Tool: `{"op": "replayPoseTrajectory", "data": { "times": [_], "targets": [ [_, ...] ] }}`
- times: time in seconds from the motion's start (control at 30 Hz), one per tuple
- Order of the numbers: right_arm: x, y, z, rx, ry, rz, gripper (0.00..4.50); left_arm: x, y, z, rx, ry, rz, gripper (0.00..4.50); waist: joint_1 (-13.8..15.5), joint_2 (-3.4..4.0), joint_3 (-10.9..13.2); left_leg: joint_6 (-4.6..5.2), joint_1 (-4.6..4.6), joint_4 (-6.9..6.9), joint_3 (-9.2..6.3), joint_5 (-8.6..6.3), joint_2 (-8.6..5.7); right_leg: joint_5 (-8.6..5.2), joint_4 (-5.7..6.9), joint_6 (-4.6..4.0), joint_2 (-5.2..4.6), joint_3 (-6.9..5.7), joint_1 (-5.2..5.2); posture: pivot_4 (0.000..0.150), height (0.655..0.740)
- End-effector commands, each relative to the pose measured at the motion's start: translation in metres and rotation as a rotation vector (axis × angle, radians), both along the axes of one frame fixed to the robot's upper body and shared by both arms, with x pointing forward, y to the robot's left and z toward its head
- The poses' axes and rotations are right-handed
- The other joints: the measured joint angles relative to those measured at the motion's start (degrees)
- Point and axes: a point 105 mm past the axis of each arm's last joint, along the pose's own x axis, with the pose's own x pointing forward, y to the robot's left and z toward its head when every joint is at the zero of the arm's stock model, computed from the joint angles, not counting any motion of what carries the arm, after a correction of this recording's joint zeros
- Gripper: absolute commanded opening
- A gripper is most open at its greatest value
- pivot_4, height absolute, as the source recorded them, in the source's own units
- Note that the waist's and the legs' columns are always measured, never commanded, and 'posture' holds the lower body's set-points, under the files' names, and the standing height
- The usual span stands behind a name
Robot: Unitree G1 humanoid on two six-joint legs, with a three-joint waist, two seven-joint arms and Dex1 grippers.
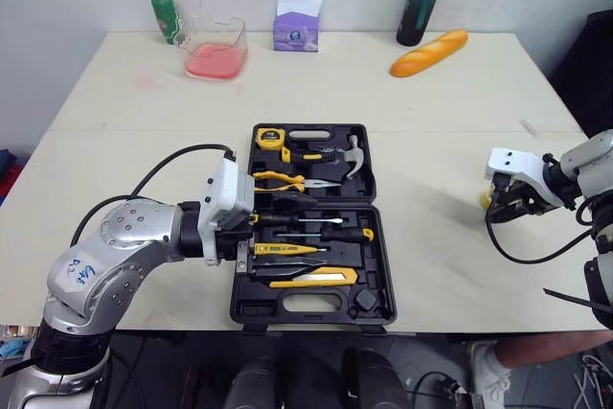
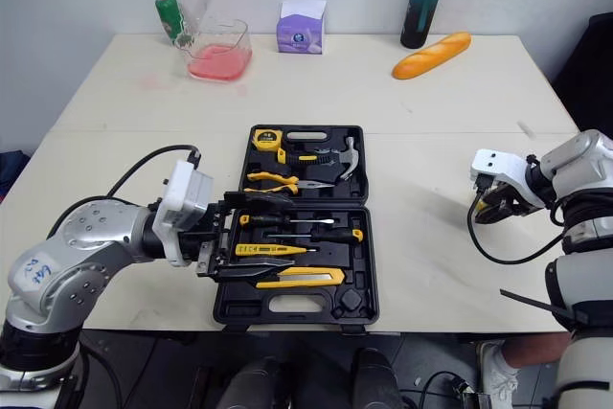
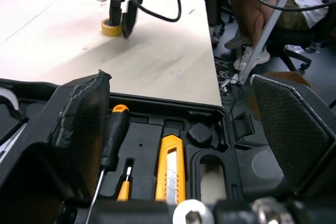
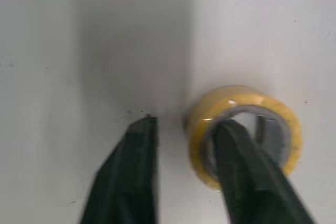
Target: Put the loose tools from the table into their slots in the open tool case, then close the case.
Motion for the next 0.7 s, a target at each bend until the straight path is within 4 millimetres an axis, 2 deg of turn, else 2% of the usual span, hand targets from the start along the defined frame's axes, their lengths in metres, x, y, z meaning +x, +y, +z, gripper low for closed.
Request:
{"op": "replayPoseTrajectory", "data": {
  "times": [0.03,0.1,0.23,0.37,0.43,0.5,0.57,0.63,0.7],
  "targets": [
    [0.001,0.003,0.004,0.037,-0.013,0.005,0.07,-0.007,-0.002,0.007,-0.016,-0.029,-0.054,4.50,0.0,0.00,0.0,0.00,0.02,0.00,-0.01,0.00,0.00,0.00,-0.01,0.00,0.00,-0.01,0.03,0.150,0.7400],
    [0.001,0.007,0.008,0.038,-0.016,0.034,0.07,-0.006,-0.001,0.008,-0.021,-0.050,-0.054,4.50,0.0,0.00,0.0,0.00,0.02,0.01,-0.01,0.00,0.00,0.00,0.00,0.00,0.00,0.00,0.03,0.150,0.7400],
    [0.000,0.026,0.027,0.074,-0.024,0.151,0.07,-0.011,0.008,-0.003,0.048,-0.127,-0.088,4.50,-0.2,0.14,0.1,-0.01,0.01,0.00,-0.01,0.00,0.00,0.00,-0.01,0.00,0.01,-0.01,0.01,0.150,0.7400],
    [-0.015,0.066,0.044,0.094,-0.038,0.347,0.07,-0.008,0.022,-0.008,0.059,-0.176,-0.047,4.50,0.0,0.33,0.2,-0.02,0.02,-0.01,0.00,0.00,0.05,-0.01,0.01,-0.02,0.06,-0.01,-0.02,0.150,0.7400],
    [-0.027,0.087,0.048,0.111,-0.037,0.436,0.07,-0.006,0.027,-0.011,0.055,-0.174,-0.018,4.50,0.1,0.38,0.2,-0.04,-0.01,0.00,-0.03,0.01,0.06,-0.01,0.02,-0.02,0.03,-0.02,-0.04,0.150,0.7400],
    [-0.046,0.118,0.051,0.149,-0.019,0.561,0.07,-0.007,0.034,-0.015,0.046,-0.167,0.015,4.50,0.2,0.40,0.3,-0.04,-0.04,0.02,-0.08,0.00,0.04,-0.01,0.01,-0.02,-0.01,-0.07,-0.04,0.150,0.7400],
    [-0.060,0.133,0.051,0.170,0.002,0.620,0.07,-0.007,0.038,-0.017,0.038,-0.162,0.034,4.50,0.2,0.39,0.3,-0.04,-0.02,0.02,-0.10,-0.01,0.04,-0.01,0.01,-0.02,-0.03,-0.08,-0.03,0.150,0.7400],
    [-0.086,0.169,0.051,0.264,0.036,0.776,0.07,-0.007,0.048,-0.027,0.058,-0.138,0.088,4.50,0.2,0.39,0.3,-0.04,-0.03,0.02,-0.12,-0.01,0.04,-0.01,-0.01,-0.02,-0.05,-0.11,-0.03,0.150,0.7400],
    [-0.113,0.192,0.050,0.346,0.103,0.875,0.07,-0.009,0.056,-0.035,0.082,-0.112,0.123,4.50,0.1,0.38,0.3,-0.05,-0.03,0.01,-0.15,-0.02,0.07,-0.01,-0.02,-0.02,-0.06,-0.15,-0.02,0.150,0.7400]
  ]
}}
